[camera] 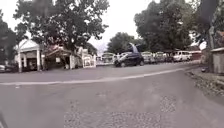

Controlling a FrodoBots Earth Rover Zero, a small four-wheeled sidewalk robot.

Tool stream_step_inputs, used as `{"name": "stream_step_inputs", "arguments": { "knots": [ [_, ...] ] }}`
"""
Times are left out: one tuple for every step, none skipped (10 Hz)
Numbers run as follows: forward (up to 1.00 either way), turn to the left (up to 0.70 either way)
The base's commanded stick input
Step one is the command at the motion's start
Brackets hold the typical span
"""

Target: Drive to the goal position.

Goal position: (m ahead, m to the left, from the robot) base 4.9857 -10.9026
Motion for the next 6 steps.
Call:
{"name": "stream_step_inputs", "arguments": {
  "knots": [
    [0.7,0.0],
    [0.7,0.0],
    [0.7,0.0],
    [0.7,0.0],
    [0.7,0.0],
    [0.7,0.0]
  ]
}}
